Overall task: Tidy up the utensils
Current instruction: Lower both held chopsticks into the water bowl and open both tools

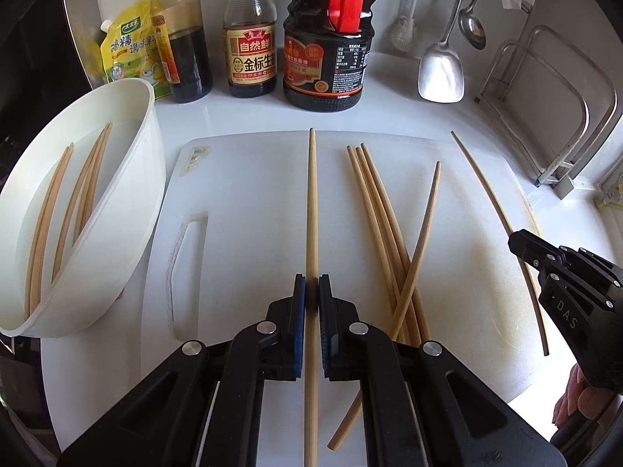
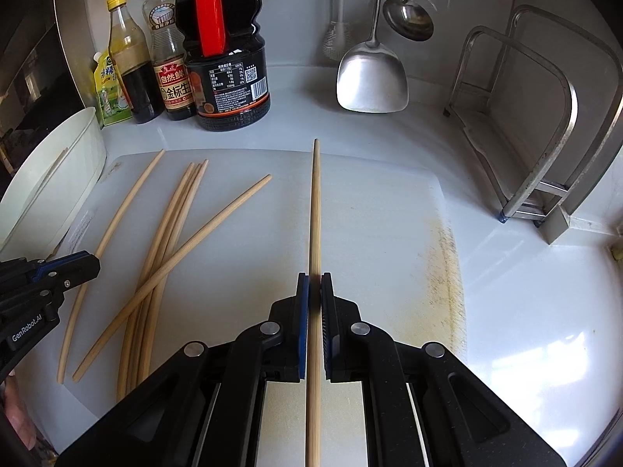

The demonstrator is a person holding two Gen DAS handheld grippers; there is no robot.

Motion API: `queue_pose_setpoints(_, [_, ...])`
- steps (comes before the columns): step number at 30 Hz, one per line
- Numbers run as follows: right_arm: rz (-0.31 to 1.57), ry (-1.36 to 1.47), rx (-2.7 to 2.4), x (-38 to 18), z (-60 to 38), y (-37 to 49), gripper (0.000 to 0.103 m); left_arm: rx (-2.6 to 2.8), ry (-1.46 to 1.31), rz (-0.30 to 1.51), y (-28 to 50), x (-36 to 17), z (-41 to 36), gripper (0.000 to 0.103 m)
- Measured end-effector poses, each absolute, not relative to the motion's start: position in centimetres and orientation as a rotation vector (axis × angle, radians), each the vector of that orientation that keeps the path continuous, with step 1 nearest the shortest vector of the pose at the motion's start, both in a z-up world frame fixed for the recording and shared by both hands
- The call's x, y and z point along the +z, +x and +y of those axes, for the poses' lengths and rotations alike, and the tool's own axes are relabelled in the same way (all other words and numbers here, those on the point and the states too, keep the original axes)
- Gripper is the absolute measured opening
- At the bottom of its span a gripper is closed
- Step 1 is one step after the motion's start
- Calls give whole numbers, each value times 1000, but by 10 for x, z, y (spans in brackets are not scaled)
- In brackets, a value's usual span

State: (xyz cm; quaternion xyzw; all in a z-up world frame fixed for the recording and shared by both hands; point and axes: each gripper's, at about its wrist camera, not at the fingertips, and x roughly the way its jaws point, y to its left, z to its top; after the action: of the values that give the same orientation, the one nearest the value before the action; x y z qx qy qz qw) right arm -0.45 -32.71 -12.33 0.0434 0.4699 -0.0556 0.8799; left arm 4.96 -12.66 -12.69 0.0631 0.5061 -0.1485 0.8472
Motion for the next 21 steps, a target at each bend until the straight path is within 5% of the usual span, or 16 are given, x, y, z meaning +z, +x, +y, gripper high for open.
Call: queue_pose_setpoints(21, [870, 168, 33, -48, -253, -15, 6, -164, 29, 924, 39, -41, -23, 7])
